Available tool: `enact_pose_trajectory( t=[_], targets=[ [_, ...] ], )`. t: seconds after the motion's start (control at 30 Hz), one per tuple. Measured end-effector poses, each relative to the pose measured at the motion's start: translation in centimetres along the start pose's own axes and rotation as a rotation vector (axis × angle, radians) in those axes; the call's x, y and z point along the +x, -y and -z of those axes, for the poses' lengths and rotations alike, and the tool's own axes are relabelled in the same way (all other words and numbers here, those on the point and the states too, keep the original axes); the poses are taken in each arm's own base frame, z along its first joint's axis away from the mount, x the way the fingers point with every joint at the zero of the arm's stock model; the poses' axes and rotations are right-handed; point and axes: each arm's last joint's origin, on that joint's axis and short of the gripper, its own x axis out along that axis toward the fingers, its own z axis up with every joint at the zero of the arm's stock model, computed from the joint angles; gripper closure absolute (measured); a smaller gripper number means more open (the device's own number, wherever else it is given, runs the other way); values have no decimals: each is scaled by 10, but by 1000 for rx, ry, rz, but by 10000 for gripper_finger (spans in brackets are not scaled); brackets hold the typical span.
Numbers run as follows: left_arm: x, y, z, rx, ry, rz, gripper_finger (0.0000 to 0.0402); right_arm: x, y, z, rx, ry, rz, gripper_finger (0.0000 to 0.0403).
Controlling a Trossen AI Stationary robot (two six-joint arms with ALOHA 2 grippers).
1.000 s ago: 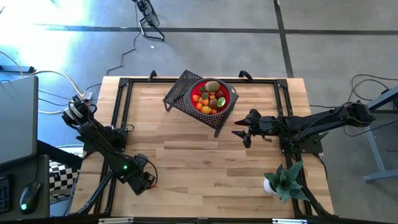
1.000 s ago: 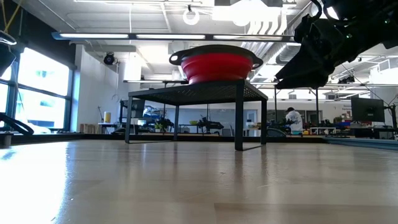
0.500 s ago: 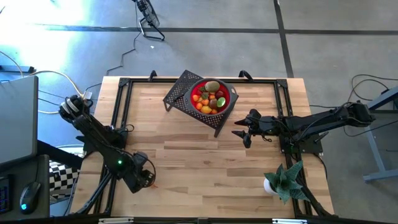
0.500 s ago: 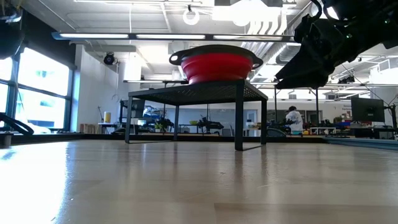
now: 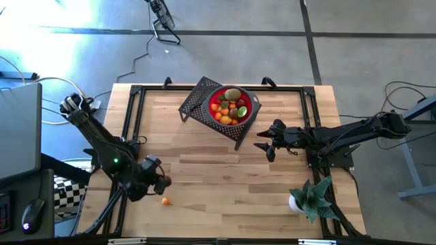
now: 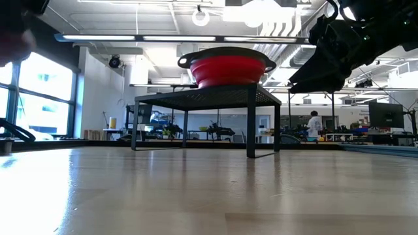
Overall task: Pick & Place Fruit
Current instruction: Put the pomegranate into the strainer bowl on the shelf
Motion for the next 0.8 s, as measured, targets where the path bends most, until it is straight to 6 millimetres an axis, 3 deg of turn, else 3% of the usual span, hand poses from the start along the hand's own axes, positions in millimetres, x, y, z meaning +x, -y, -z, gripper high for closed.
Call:
enact_pose_trajectory(
  t=[0.3,0.6,0.8],
  targets=[
    [-26,17,-18,73,271,279,189,0,0,0,-5,0,0,169],
    [-40,27,-32,53,458,379,188,0,-2,-4,-75,34,-24,170],
    [-34,38,-53,84,447,410,188,-3,-12,-19,-178,171,-236,170]
  ],
)
